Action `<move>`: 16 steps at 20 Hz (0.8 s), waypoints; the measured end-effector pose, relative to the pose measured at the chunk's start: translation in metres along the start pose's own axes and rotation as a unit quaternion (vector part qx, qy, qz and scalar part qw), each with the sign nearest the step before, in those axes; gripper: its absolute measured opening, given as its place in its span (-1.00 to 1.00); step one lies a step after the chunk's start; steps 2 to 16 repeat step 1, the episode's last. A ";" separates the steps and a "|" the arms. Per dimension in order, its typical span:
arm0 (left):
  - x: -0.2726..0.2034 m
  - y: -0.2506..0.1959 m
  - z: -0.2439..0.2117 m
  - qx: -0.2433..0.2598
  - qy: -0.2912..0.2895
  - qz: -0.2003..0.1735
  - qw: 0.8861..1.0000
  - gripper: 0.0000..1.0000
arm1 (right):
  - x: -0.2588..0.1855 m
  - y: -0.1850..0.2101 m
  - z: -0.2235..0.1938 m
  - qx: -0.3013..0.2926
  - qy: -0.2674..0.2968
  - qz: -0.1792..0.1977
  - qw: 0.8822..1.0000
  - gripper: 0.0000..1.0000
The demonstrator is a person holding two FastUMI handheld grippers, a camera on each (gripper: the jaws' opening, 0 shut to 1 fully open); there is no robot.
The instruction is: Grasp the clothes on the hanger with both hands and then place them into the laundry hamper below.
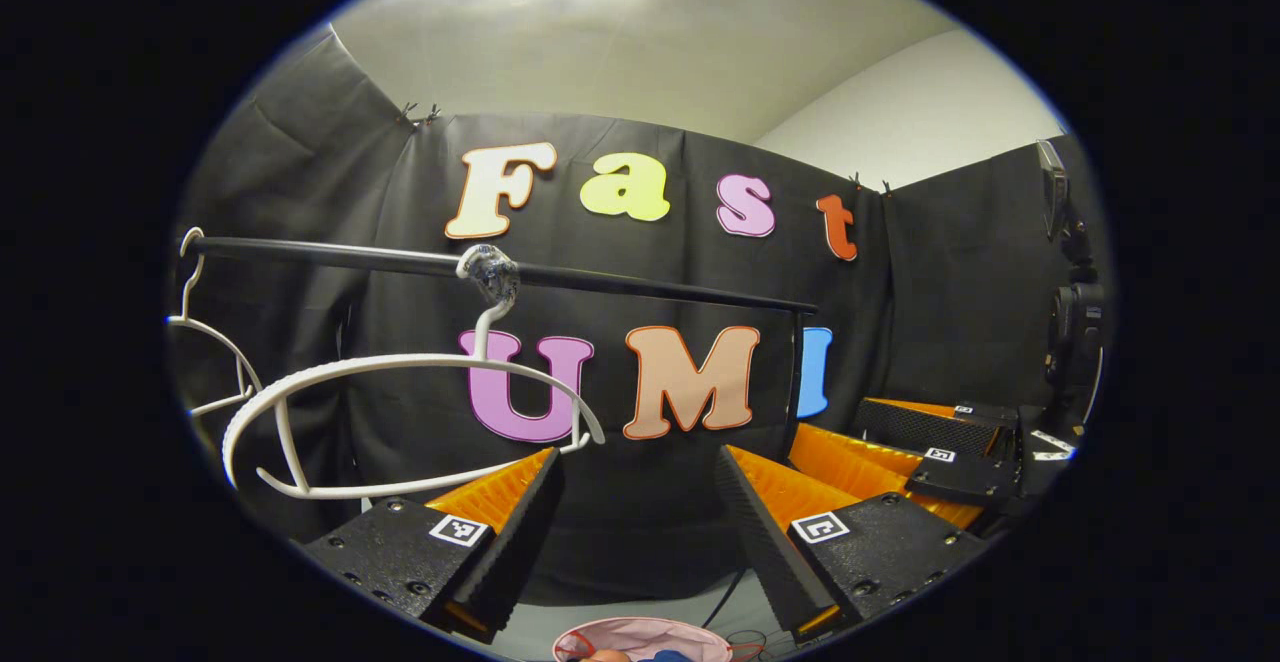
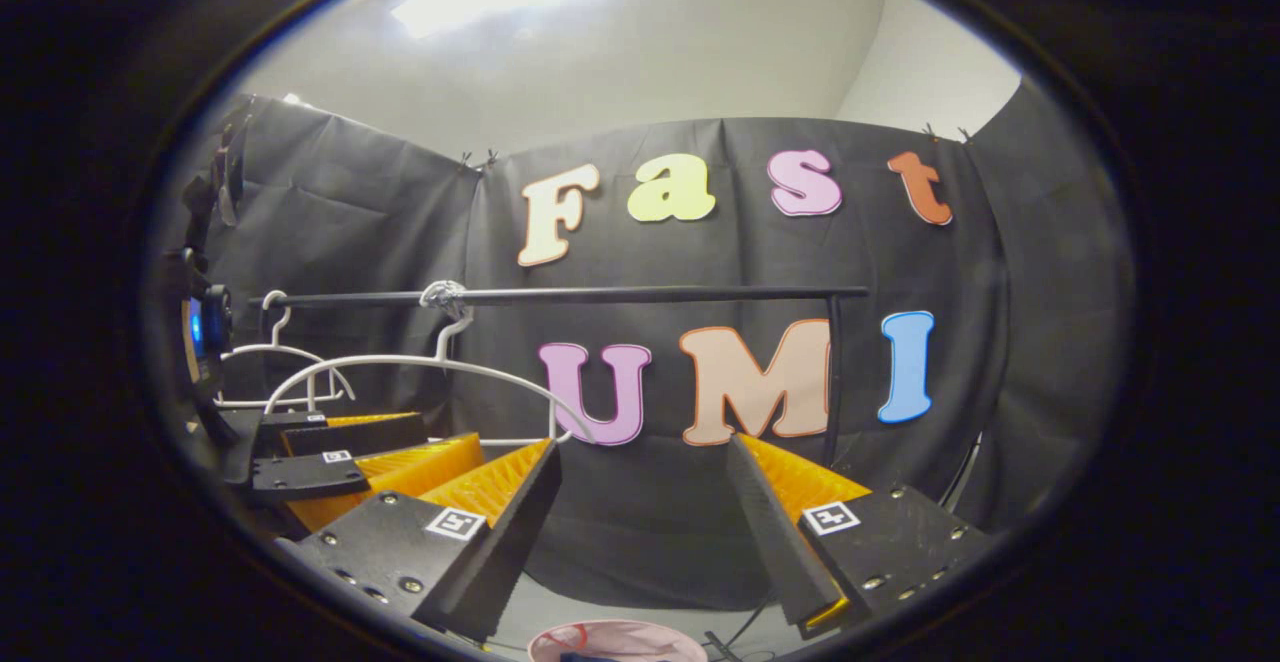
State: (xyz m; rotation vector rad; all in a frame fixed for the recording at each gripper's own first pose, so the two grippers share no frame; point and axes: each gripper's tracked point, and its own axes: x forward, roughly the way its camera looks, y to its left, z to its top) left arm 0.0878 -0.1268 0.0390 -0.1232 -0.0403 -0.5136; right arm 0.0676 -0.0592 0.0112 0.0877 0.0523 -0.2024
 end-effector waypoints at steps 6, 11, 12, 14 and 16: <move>0.001 -0.001 0.000 -0.001 0.000 -0.001 1.000 0.89 | -0.001 -0.001 0.001 -0.001 -0.001 -0.001 1.000 0.94; 0.001 -0.001 0.000 -0.001 0.000 -0.001 1.000 0.89 | -0.001 -0.001 0.001 -0.001 -0.001 -0.001 1.000 0.94; 0.001 -0.001 0.000 -0.001 0.000 -0.001 1.000 0.89 | -0.001 -0.001 0.001 -0.001 -0.001 -0.001 1.000 0.94; 0.001 -0.001 0.000 -0.001 0.000 -0.001 1.000 0.89 | -0.001 -0.001 0.001 -0.001 -0.001 -0.001 1.000 0.94; 0.001 -0.001 0.000 -0.001 0.000 -0.001 1.000 0.89 | -0.001 -0.001 0.001 -0.001 -0.001 -0.001 1.000 0.94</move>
